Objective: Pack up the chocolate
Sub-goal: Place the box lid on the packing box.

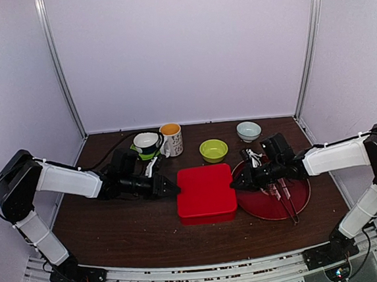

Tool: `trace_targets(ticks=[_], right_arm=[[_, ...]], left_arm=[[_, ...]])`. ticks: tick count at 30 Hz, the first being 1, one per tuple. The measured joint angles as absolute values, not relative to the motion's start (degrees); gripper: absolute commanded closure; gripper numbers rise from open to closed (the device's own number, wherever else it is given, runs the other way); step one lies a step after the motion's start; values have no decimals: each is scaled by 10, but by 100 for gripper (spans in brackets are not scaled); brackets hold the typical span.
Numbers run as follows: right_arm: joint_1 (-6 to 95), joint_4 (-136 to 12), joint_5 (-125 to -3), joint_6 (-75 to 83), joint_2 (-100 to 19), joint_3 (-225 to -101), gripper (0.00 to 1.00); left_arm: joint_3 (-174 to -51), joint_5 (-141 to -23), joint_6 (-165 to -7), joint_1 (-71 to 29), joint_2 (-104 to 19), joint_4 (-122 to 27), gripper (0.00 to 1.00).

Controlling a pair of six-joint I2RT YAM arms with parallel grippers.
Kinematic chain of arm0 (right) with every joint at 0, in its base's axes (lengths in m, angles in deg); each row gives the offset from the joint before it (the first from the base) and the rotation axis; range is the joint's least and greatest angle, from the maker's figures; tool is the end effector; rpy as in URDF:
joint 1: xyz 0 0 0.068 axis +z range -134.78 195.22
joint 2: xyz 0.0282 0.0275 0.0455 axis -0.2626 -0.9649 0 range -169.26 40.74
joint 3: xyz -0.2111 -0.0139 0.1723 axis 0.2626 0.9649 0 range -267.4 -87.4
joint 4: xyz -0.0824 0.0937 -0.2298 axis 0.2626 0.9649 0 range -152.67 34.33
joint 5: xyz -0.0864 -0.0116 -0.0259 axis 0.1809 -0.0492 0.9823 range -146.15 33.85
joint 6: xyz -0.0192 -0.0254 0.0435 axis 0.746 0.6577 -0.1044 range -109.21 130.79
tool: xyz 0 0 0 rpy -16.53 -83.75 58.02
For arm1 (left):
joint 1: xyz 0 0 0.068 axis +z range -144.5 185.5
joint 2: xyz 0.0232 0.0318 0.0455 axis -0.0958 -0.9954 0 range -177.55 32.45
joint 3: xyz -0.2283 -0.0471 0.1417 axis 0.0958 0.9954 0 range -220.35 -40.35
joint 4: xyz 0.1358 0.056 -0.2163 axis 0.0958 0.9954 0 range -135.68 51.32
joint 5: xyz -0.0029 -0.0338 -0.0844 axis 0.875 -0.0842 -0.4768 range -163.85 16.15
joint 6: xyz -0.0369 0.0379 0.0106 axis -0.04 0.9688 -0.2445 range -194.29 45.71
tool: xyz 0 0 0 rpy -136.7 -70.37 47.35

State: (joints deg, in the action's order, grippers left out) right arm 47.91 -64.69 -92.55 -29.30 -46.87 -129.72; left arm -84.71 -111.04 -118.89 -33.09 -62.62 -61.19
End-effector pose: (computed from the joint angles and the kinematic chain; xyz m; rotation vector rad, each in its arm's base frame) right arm 0.2401 0.1791 0.1750 -0.1951 2.5469 1.3178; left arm 0.2435 -0.2219 0.1659 0.2963 2.4523 -1.4497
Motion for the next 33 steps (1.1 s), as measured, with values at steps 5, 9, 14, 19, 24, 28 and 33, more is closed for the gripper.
trace_targets(ticks=[5, 9, 14, 19, 24, 28, 33], right_arm=[[470, -608, -881, -265, -473, -1303, 80], [469, -580, -863, -248, -475, -1313, 80], [469, -564, -852, -233, -476, -1322, 73], [468, -552, -844, -224, -476, -1323, 62], [468, -550, -844, -219, -475, -1323, 60], [468, -546, -842, -217, -458, -1323, 58], [468, -543, -827, -204, -403, -1323, 47]], left_arm=[[-847, -1102, -1192, -334, -627, -619, 73], [-847, -1098, -1192, -335, -627, -620, 73], [-847, -1094, -1193, -335, -631, -621, 73], [-847, -1084, -1192, -335, -633, -621, 71], [-847, -1072, -1189, -335, -633, -617, 67], [-847, -1058, -1184, -335, -631, -606, 61], [-846, -1038, -1166, -335, -599, -578, 55]])
